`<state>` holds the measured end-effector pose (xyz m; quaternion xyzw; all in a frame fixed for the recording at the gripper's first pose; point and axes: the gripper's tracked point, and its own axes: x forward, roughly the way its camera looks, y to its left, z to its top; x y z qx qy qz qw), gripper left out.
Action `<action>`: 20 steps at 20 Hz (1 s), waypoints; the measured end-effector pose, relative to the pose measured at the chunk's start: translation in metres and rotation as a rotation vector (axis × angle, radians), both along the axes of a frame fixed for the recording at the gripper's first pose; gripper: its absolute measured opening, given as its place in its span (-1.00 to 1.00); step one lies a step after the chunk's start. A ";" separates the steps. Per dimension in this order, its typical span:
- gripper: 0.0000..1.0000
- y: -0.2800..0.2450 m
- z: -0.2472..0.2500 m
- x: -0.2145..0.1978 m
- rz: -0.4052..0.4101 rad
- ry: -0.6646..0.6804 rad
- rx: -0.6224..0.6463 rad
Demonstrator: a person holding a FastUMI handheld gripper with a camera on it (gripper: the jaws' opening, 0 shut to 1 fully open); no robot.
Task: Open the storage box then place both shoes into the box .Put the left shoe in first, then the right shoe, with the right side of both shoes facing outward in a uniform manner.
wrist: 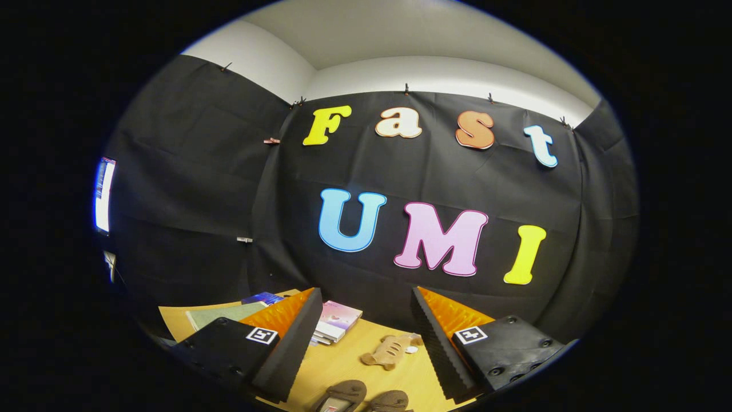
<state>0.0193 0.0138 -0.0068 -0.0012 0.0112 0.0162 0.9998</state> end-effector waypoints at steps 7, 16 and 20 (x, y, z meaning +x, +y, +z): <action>0.92 0.049 -0.020 0.006 0.172 0.065 0.127; 0.94 0.122 -0.089 -0.003 0.492 0.378 0.591; 0.94 0.137 -0.138 0.000 0.555 0.529 0.802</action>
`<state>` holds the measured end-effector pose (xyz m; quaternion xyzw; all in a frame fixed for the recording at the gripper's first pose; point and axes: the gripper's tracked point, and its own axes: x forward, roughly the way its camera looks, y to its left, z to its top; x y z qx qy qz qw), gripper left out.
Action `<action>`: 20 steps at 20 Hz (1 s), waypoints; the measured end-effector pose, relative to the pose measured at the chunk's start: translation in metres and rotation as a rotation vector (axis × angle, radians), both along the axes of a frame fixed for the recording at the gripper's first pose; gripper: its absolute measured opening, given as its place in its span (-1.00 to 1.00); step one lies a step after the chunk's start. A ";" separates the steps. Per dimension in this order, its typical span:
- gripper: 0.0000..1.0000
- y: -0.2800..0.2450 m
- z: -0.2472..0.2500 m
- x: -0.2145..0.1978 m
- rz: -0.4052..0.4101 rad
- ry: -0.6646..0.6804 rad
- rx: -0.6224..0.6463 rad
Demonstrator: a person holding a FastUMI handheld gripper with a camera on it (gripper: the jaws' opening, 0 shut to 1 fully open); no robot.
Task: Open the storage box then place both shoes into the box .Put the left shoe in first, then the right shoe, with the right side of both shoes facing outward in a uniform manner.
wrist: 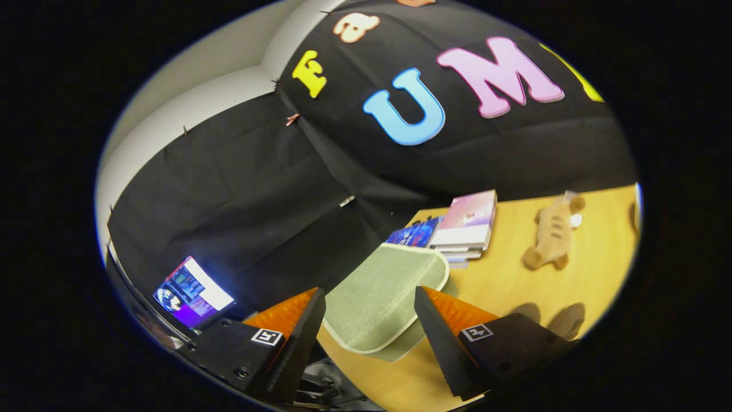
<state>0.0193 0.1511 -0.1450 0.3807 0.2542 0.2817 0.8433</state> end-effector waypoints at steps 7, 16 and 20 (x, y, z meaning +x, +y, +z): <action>0.93 0.031 -0.065 0.008 0.068 0.279 0.392; 0.90 0.081 -0.109 0.014 0.105 0.438 0.618; 0.72 0.082 -0.106 0.019 0.095 0.440 0.732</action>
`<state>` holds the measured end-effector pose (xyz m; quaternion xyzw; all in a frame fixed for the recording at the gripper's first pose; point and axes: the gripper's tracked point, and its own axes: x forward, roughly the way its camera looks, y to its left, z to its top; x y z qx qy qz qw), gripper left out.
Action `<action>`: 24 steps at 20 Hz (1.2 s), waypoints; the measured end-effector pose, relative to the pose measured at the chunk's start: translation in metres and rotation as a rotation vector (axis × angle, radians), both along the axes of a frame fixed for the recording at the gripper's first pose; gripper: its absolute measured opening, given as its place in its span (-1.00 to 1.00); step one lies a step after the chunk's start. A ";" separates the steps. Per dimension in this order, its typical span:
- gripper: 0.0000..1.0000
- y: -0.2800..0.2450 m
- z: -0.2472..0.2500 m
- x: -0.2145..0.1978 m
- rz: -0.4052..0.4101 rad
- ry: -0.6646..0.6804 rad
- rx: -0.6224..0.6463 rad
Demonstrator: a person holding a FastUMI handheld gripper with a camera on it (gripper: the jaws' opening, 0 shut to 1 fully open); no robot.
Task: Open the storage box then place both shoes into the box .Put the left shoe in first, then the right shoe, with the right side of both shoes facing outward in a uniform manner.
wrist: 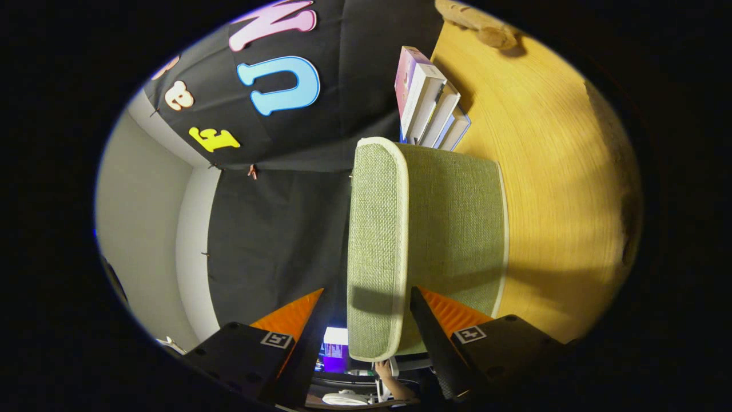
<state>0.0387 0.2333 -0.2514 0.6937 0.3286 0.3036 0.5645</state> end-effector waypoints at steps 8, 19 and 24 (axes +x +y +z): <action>-0.86 -0.006 0.014 0.009 -0.043 -0.020 -0.038; -0.88 0.027 0.158 0.052 -0.082 -0.165 -0.231; -0.86 0.091 0.204 0.085 -0.021 -0.251 -0.318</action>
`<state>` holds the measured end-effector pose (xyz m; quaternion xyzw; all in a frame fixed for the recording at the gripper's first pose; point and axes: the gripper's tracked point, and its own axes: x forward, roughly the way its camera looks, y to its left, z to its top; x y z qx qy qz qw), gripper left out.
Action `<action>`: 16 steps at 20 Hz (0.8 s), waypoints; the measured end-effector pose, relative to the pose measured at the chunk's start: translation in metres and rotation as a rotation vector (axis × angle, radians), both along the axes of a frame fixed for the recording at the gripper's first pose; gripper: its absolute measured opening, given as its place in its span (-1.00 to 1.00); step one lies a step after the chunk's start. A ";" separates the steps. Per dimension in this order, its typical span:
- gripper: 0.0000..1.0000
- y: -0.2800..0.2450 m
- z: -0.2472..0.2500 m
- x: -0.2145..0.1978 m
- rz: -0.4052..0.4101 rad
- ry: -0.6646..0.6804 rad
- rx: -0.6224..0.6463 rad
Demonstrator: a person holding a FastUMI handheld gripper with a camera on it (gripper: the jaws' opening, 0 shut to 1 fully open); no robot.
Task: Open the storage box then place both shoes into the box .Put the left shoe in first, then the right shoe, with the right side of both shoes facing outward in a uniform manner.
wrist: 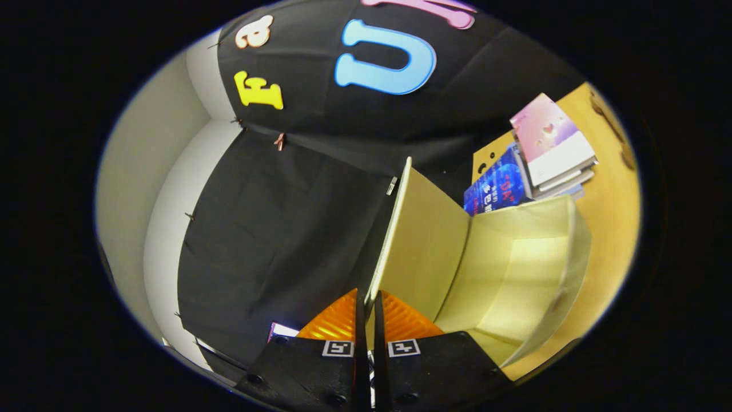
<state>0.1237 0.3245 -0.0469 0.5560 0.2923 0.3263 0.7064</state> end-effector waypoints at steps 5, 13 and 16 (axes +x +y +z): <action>-0.86 0.070 0.013 0.028 0.044 0.005 -0.040; 0.69 0.122 0.014 0.027 0.108 0.017 -0.032; 0.81 0.103 0.019 0.028 0.079 -0.019 -0.057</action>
